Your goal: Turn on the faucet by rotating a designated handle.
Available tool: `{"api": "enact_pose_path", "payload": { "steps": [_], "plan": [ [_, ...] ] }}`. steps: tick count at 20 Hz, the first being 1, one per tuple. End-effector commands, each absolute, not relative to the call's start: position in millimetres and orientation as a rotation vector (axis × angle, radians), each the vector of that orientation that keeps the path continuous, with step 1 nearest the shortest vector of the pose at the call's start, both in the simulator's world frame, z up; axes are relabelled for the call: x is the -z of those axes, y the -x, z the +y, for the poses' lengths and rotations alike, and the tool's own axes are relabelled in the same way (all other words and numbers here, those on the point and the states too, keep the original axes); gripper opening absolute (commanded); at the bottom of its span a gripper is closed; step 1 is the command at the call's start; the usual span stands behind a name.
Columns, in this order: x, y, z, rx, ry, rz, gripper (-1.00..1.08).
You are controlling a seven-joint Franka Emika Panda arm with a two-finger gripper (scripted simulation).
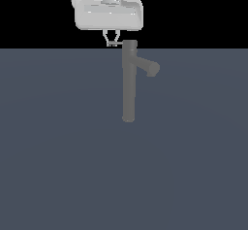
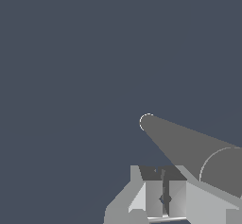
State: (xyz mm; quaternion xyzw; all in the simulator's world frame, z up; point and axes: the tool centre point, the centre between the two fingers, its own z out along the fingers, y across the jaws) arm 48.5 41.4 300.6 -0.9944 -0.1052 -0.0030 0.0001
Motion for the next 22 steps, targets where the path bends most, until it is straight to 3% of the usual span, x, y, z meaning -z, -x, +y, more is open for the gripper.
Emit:
{"api": "enact_pose_path", "payload": {
  "steps": [1, 19, 22],
  "plan": [
    [-301, -38, 40, 0.0, 3.125, -0.325, -1.0],
    [-301, 2, 9, 0.001, 3.125, -0.325, -1.0],
    [-301, -6, 14, 0.02, 3.122, -0.35, -1.0]
  ]
}}
